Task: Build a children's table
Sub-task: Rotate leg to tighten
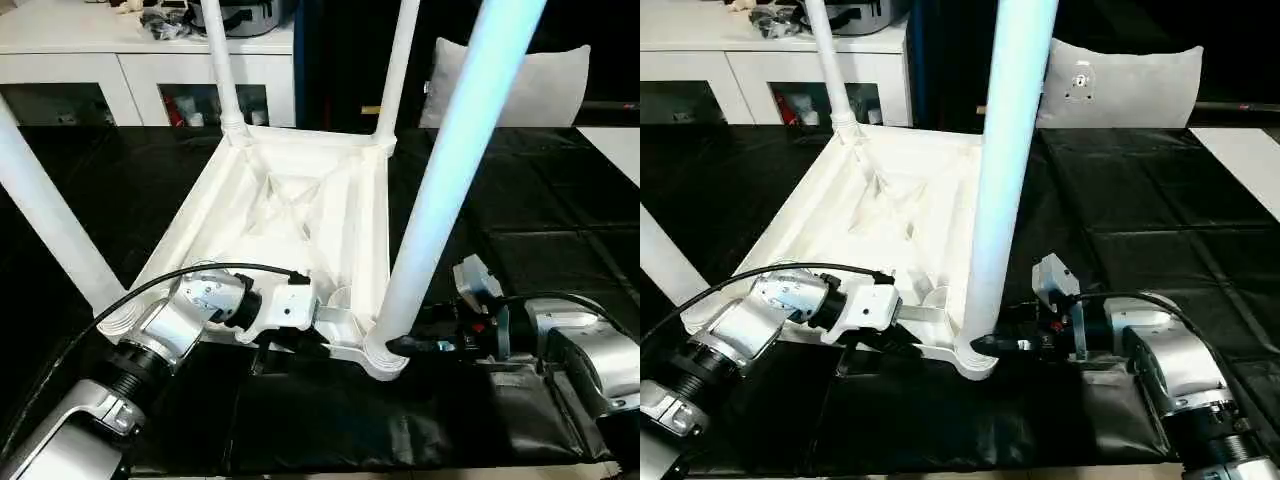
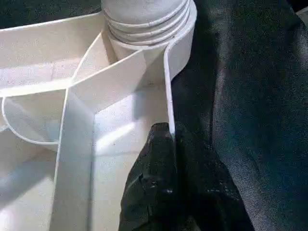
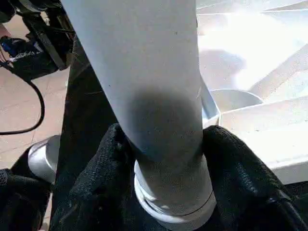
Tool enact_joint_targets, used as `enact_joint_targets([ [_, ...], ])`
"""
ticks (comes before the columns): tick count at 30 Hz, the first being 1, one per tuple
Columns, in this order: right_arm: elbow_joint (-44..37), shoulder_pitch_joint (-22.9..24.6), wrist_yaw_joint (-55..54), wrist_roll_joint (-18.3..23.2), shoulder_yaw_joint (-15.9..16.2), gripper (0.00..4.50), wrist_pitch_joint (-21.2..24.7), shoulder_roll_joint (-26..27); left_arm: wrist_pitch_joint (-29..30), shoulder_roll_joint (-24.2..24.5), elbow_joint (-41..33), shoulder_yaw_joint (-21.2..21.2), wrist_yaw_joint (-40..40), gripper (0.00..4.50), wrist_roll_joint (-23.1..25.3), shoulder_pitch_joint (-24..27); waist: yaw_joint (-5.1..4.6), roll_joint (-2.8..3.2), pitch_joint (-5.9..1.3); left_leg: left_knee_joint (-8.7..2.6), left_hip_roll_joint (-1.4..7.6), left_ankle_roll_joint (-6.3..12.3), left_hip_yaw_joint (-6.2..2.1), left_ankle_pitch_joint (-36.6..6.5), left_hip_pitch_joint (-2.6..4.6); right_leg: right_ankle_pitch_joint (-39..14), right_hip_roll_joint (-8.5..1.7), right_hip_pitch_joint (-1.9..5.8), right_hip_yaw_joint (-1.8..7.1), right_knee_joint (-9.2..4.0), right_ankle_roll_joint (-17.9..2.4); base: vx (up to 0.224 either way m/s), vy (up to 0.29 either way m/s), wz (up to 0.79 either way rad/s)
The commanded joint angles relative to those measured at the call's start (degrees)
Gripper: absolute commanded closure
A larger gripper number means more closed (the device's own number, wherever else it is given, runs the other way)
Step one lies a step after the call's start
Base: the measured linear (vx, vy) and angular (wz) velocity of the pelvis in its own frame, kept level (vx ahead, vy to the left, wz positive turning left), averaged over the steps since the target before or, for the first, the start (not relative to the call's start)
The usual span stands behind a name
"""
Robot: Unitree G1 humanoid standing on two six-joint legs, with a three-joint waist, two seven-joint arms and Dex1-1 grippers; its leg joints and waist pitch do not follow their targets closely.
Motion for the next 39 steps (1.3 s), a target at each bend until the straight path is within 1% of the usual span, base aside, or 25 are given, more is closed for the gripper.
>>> enact_joint_targets([
  [1, -2.38, 0.03, 1.16, 1.93, 1.22, 2.56, 1.6, 0.99, -0.7, -0.84, 0.63, -2.35, 0.29, 4.5, 2.39, -0.05, -0.09, -0.86, -3.6, -3.91, 2.21, 4.09, 0.07, -8.48, -0.22, -20.01, -3.68, 3.31, 3.09, -3.88, -8.59, 0.0, 0.0, 0.0],
  [6, -3.66, 0.76, 0.72, 2.98, 1.08, 2.57, 2.73, 1.29, 1.84, -0.99, -0.24, -1.96, 1.51, 4.5, 2.51, 0.52, -0.08, -0.86, -3.63, -3.9, 2.27, 4.12, 0.09, -8.09, -0.2, -18.77, -3.63, 3.31, 3.14, -3.72, -8.9, 0.0, 0.0, 0.0],
  [8, -3.96, 1.27, -2.3, 2.49, 0.46, 2.57, 2.73, 2.51, 5.3, -1.8, -1.63, -1.12, 3.55, 4.5, 2.18, 1.24, -0.14, -0.75, -3.56, -3.96, 2.32, 3.86, 0.07, -8.23, -0.19, -19.03, -3.73, 3.26, 3.16, -3.73, -9.04, 0.0, 0.0, 0.0],
  [10, -2.78, 0.7, -8.64, 0.56, -0.54, 2.57, 3.15, 4.99, 9.66, -3.13, -3.35, -0.12, 6.02, 4.5, 1.61, 1.93, -0.32, -0.76, -3.33, -4.1, 2.17, 3.47, 0.05, -9.79, -0.13, -21.93, -3.71, 3.19, 3.04, -4.2, -8.38, 0.0, 0.0, 0.0],
  [11, -1.47, -0.16, -13.97, -1.35, -1.3, 2.57, 3.11, 7.11, 12.71, -4.36, -4.57, 0.66, 7.97, 4.5, 1.1, 2.34, -0.58, -0.6, -3.14, -4.21, 1.98, 2.79, 0.0, -10.95, -0.05, -24.95, -3.68, 3.11, 2.86, -4.6, -7.4, 0.0, 0.0, 0.0],
  [12, 0.83, -2.01, -23.11, -3.67, -3.03, 2.57, 4.51, 10.99, 17.32, -6.81, -6.3, 1.86, 11.43, 4.5, 0.39, 2.87, -1.15, -0.81, -2.99, -4.2, 1.79, 1.74, 0.01, -11.88, -0.04, -27.81, -3.62, 2.97, 2.71, -4.83, -6.27, 0.0, 0.0, 0.0],
  [13, 1.18, -2.32, -24.54, -3.97, -3.33, 2.57, 4.82, 11.62, 18.02, -7.22, -6.55, 2.04, 12.0, 4.5, 0.29, 2.94, -1.52, -0.76, -2.81, -4.2, 1.55, 1.21, -0.08, -12.63, -0.12, -30.02, -3.55, 2.93, 2.41, -5.1, -5.54, 0.0, 0.0, 0.0],
  [14, 1.59, -2.79, -26.71, -4.33, -3.84, 2.58, 5.16, 12.65, 19.11, -8.0, -6.85, 2.32, 13.04, 4.5, 0.19, 3.02, -2.5, -0.86, -2.81, -4.06, 1.13, 0.42, -0.41, -14.01, -0.37, -34.19, -3.57, 3.31, 1.68, -5.72, -3.15, -0.059, 0.009, -0.14],
  [15, 2.15, -3.75, -31.07, -4.86, -4.9, 2.59, 5.85, 14.89, 21.43, -9.85, -7.29, 2.89, 15.55, 4.5, 0.15, 3.08, -3.38, -0.66, -2.77, -4.04, 1.07, 0.25, -0.59, -15.4, -0.42, -35.94, -3.51, 3.21, 1.33, -6.27, -1.69, -0.05, 0.021, -0.15],
  [18, 3.05, -5.8, -40.4, -6.89, -6.29, 2.6, 8.12, 19.18, 26.25, -14.77, -6.54, 4.39, 22.37, 4.5, 0.91, 1.92, -5.33, -0.81, -2.82, -3.46, 0.72, 0.71, -0.86, -17.82, -0.42, -37.02, -3.35, 2.79, 0.6, -7.06, -0.47, -0.017, 0.007, -0.05],
  [19, 3.52, -6.51, -43.59, -7.35, -6.98, 2.6, 8.85, 20.78, 27.32, -16.69, -5.72, 4.99, 25.01, 4.5, 1.16, 1.24, -5.51, -1.0, -2.8, -3.41, 0.61, 1.05, -0.9, -17.97, -0.53, -37.37, -3.31, 2.85, 0.52, -7.23, -0.06, 0.0, 0.0, 0.0],
  [20, 3.99, -6.98, -45.52, -7.6, -7.44, 2.6, 8.97, 21.77, 27.67, -18.02, -4.86, 5.4, 26.84, 4.5, 1.32, 0.64, -5.87, -0.83, -2.97, -3.27, 0.56, 1.56, -0.8, -17.85, -0.16, -36.84, -3.34, 2.51, 0.55, -7.3, -0.55, 0.0, 0.0, 0.0],
  [21, 4.45, -7.29, -46.53, -7.47, -7.8, 2.6, 8.58, 22.57, 27.69, -19.18, -4.06, 5.65, 28.22, 4.5, 1.43, 0.07, -6.19, -0.91, -3.0, -3.2, 0.44, 2.15, -0.7, -17.06, -0.24, -35.67, -3.21, 2.45, 0.6, -7.47, -0.94, 0.0, 0.0, 0.0],
  [22, 4.64, -7.45, -47.38, -7.55, -8.12, 2.6, 8.36, 23.29, 28.31, -20.02, -4.04, 5.88, 29.16, 4.5, 1.72, -0.15, -6.11, -0.9, -3.05, -3.21, 0.43, 2.45, -0.68, -16.8, -0.2, -35.02, -3.22, 2.43, 0.64, -7.4, -1.18, 0.0, 0.0, 0.0],
  [23, 4.37, -7.26, -46.6, -7.49, -8.01, 2.05, 6.72, 23.56, 28.49, -20.53, -4.1, 5.94, 29.64, 4.5, 1.99, -0.34, -6.01, -0.81, -3.06, -3.34, 0.59, 2.94, -0.68, -16.5, -0.12, -33.69, -3.2, 2.35, 0.88, -7.21, -1.79, 0.0, 0.0, 0.0],
  [26, 3.03, -6.43, -46.47, -6.38, -9.25, 1.81, 6.12, 24.21, 29.15, -20.26, -5.04, 5.47, 30.03, 4.5, 3.32, -0.37, -5.9, -0.86, -3.29, -3.87, 1.13, 3.82, -0.84, -14.86, -0.82, -28.82, -3.24, 2.89, 1.46, -6.28, -3.41, 0.0, 0.0, 0.0],
  [28, 2.47, -5.94, -45.63, -6.17, -9.43, 1.56, 5.83, 23.47, 28.9, -19.35, -5.38, 5.11, 29.66, 4.5, 3.85, -0.15, -5.42, -0.73, -3.5, -3.82, 1.46, 4.15, -0.68, -12.74, -0.58, -25.07, -3.41, 2.74, 2.01, -5.78, -5.29, 0.0, 0.0, 0.0],
  [29, 1.98, -5.42, -44.32, -5.66, -9.7, 1.56, 5.61, 22.6, 28.22, -18.35, -5.35, 4.79, 29.13, 4.5, 4.17, 0.03, -5.01, -0.7, -3.57, -3.85, 1.62, 4.46, -0.62, -10.98, -0.71, -21.91, -3.41, 2.92, 2.31, -5.2, -6.6, 0.0, 0.0, 0.0],
  [30, 1.45, -4.83, -42.54, -5.09, -9.92, 1.42, 5.1, 21.43, 27.28, -17.38, -5.01, 4.63, 28.78, 4.5, 4.41, 0.13, -4.75, -0.68, -3.6, -3.8, 1.63, 4.75, -0.52, -10.23, -0.8, -20.67, -3.34, 3.01, 2.42, -5.0, -6.96, 0.0, 0.0, 0.0],
  [31, 1.06, -4.35, -40.91, -4.71, -10.07, 1.35, 4.62, 20.26, 26.08, -16.59, -4.59, 4.57, 28.32, 4.5, 4.48, 0.19, -4.11, -0.68, -3.67, -3.64, 1.55, 5.29, -0.28, -8.88, -0.73, -18.55, -3.44, 3.05, 2.65, -4.65, -8.01, 0.0, 0.0, 0.0],
  [33, 0.43, -3.28, -36.43, -3.86, -10.68, 1.12, 3.83, 17.02, 23.92, -14.65, -4.06, 4.21, 26.65, 4.5, 4.9, 0.32, -3.56, -0.73, -3.74, -3.5, 1.55, 5.74, -0.19, -7.59, -0.78, -16.83, -3.43, 3.18, 2.78, -4.31, -8.57, 0.0, 0.0, 0.0],
  [34, 0.43, -3.28, -36.43, -3.86, -10.68, 1.03, 3.83, 17.02, 23.92, -14.65, -4.06, 4.21, 26.65, 4.5, 4.9, 0.32, -3.44, -0.8, -3.81, -3.47, 1.55, 6.06, -0.12, -7.01, -0.89, -16.07, -3.38, 3.34, 2.83, -4.16, -8.69, 0.0, 0.0, 0.0],
  [35, 0.46, -3.04, -35.07, -3.72, -10.87, 1.03, 3.53, 16.1, 23.11, -14.17, -3.91, 4.15, 25.98, 4.5, 4.9, 0.35, -2.91, -0.64, -3.87, -3.51, 1.66, 6.22, -0.12, -6.05, -0.85, -14.77, -3.45, 3.37, 2.89, -3.87, -9.09, 0.0, 0.0, 0.0],
  [37, 0.57, -2.3, -29.09, -3.16, -10.73, 0.9, 2.52, 11.79, 20.29, -12.17, -3.52, 3.82, 22.01, 4.5, 4.12, 0.43, -2.68, -0.62, -3.76, -3.55, 1.76, 6.13, -0.03, -6.53, -0.71, -14.88, -3.42, 3.29, 2.89, -3.97, -9.37, 0.0, 0.0, 0.0],
  [39, 0.43, -2.14, -26.09, -2.59, -10.56, 0.64, 2.41, 9.59, 18.69, -10.74, -3.48, 3.24, 19.55, 4.5, 3.66, 0.53, -2.37, -0.6, -3.68, -3.68, 1.84, 5.75, -0.07, -7.34, -0.65, -15.86, -3.38, 3.33, 2.87, -3.98, -9.35, 0.0, 0.0, 0.0],
])
